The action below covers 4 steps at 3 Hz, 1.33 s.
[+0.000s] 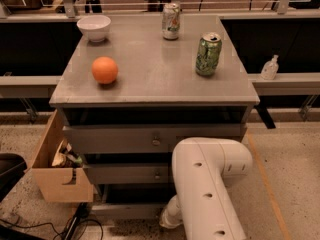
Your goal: Close bottom drawer
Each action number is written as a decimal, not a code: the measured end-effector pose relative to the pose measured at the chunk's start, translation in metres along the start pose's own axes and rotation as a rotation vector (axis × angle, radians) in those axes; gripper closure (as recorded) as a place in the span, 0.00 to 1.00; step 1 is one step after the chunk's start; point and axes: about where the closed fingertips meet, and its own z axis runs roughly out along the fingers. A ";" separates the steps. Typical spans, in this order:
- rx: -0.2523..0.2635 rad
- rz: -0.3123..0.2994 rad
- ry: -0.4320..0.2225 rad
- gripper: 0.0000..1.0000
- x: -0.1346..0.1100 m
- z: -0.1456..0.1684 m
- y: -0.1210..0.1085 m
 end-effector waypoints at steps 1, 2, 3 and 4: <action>0.006 -0.004 0.000 1.00 -0.001 -0.001 -0.001; 0.062 -0.052 -0.001 1.00 -0.003 -0.003 -0.022; 0.069 -0.048 -0.002 1.00 -0.006 0.000 -0.022; 0.069 -0.048 -0.002 1.00 -0.006 0.000 -0.022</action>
Offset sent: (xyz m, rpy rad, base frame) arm 0.0603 -0.0015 0.0201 -0.0198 -0.1881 0.0646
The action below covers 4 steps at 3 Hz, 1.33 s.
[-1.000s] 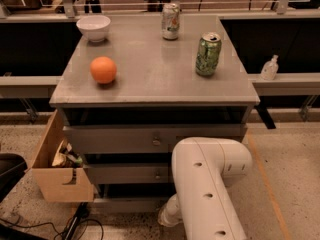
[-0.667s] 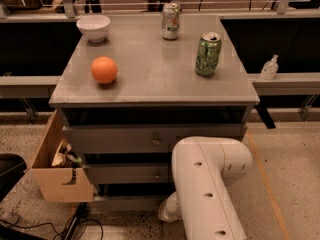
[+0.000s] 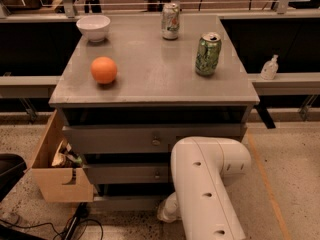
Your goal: Close bottom drawer
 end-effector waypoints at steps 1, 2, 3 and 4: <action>0.000 0.000 0.000 1.00 0.000 0.000 0.000; 0.000 0.000 0.000 1.00 0.000 0.000 0.000; 0.000 0.000 0.000 0.85 0.000 0.000 0.000; 0.000 0.000 0.000 0.54 0.000 0.000 0.000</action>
Offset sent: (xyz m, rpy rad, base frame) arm 0.1768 -0.0707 -0.0431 -0.0751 -0.2007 -0.1704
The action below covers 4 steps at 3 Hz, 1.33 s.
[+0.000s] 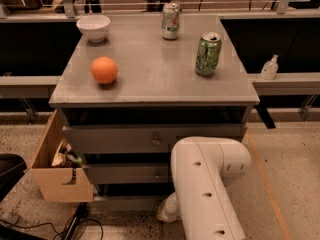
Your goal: Close bottom drawer
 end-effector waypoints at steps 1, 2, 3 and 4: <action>0.000 0.000 0.000 0.31 0.000 0.000 0.000; -0.001 0.000 -0.001 0.08 -0.001 0.001 0.001; -0.002 0.000 -0.001 0.00 -0.001 -0.002 0.010; -0.002 0.000 -0.001 0.00 -0.001 -0.002 0.010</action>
Offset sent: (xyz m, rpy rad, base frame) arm 0.0000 0.0000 0.0000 0.0000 0.0000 0.0000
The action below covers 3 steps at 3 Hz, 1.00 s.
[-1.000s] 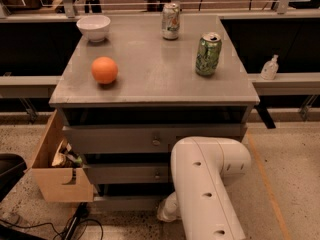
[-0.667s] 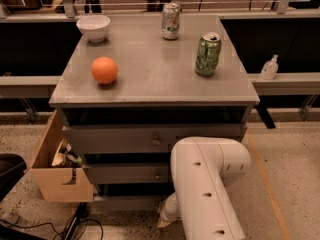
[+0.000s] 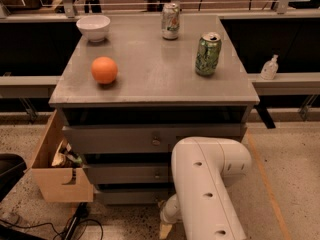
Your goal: Close bottom drawer
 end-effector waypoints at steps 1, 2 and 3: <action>-0.001 0.000 -0.001 0.17 -0.001 0.001 0.001; -0.003 0.000 -0.001 0.41 -0.001 0.001 0.002; -0.004 0.000 -0.002 0.64 -0.001 0.002 0.003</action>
Offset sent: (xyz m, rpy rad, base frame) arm -0.0006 0.0007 -0.0006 0.0004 0.0012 0.0008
